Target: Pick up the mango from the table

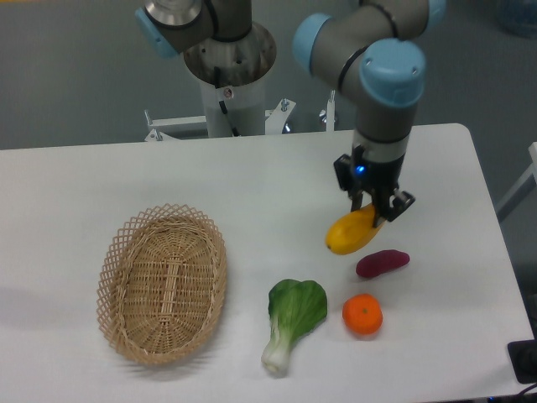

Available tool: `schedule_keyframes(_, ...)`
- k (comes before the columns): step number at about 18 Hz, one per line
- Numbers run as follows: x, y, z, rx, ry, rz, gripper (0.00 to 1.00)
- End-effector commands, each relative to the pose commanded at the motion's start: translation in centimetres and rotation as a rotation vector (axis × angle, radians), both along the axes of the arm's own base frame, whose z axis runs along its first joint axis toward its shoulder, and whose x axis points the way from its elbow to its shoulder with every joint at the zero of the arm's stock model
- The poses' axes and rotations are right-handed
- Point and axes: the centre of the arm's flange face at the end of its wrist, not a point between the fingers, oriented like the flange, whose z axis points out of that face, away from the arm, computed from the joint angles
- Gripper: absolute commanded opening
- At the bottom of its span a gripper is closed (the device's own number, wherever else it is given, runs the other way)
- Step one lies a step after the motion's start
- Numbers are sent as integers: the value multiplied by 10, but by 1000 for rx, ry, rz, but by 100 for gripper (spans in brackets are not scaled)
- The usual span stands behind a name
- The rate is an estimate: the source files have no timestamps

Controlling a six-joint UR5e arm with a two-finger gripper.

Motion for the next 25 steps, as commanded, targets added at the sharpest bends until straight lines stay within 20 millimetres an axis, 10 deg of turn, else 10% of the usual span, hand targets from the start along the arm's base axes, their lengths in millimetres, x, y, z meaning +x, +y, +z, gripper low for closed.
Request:
schedule_keyframes(6, -13, -27, 31, -22, -27, -41, 40)
schedule_keyframes(25, -13, -27, 33, -20, -26, -39, 41)
